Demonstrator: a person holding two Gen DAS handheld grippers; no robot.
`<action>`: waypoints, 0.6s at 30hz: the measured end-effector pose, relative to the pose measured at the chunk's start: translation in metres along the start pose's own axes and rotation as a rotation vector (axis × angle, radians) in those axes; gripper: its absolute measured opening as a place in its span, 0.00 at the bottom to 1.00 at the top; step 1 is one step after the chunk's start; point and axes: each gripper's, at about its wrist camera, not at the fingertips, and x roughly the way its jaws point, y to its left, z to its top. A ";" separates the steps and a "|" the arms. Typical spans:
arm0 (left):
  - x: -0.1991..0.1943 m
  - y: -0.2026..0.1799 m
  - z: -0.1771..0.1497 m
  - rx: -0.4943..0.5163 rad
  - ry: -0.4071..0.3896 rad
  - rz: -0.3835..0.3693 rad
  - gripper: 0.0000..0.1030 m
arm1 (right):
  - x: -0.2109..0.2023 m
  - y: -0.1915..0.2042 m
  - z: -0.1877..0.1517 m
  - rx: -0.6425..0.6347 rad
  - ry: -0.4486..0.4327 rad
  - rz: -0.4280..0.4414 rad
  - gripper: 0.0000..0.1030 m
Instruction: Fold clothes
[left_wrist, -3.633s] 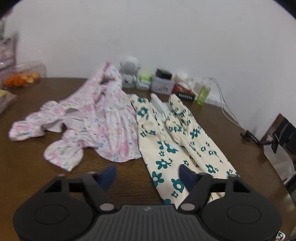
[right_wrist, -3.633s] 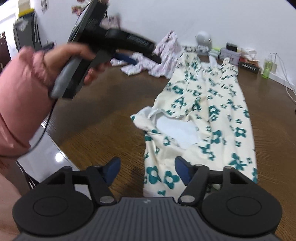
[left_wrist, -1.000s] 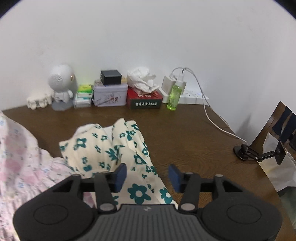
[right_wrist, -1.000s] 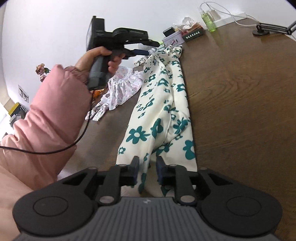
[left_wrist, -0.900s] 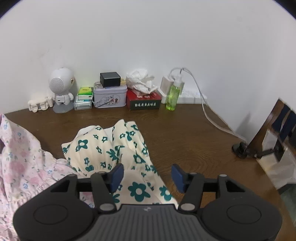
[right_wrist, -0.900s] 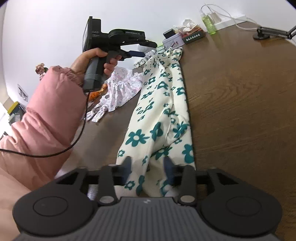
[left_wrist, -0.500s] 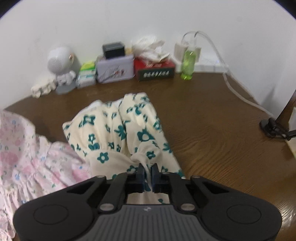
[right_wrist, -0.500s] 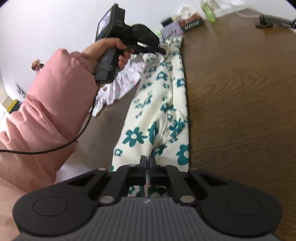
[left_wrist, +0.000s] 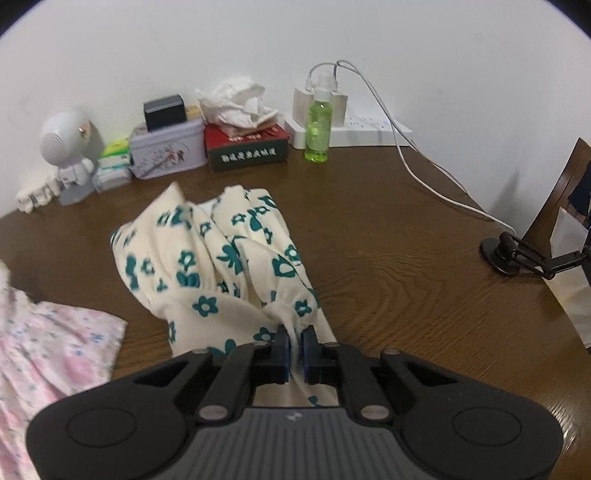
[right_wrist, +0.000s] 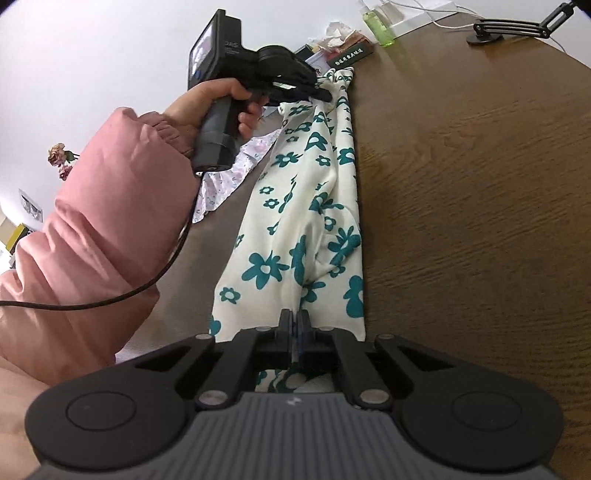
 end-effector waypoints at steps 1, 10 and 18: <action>0.003 -0.002 -0.001 -0.004 -0.001 -0.006 0.07 | 0.000 0.001 0.000 0.002 0.001 0.002 0.02; -0.018 0.006 -0.004 -0.087 -0.089 -0.191 0.57 | -0.012 0.008 0.000 -0.020 -0.051 -0.003 0.12; -0.081 0.017 -0.037 0.172 -0.175 -0.153 0.04 | -0.023 0.039 0.026 -0.266 -0.158 -0.076 0.13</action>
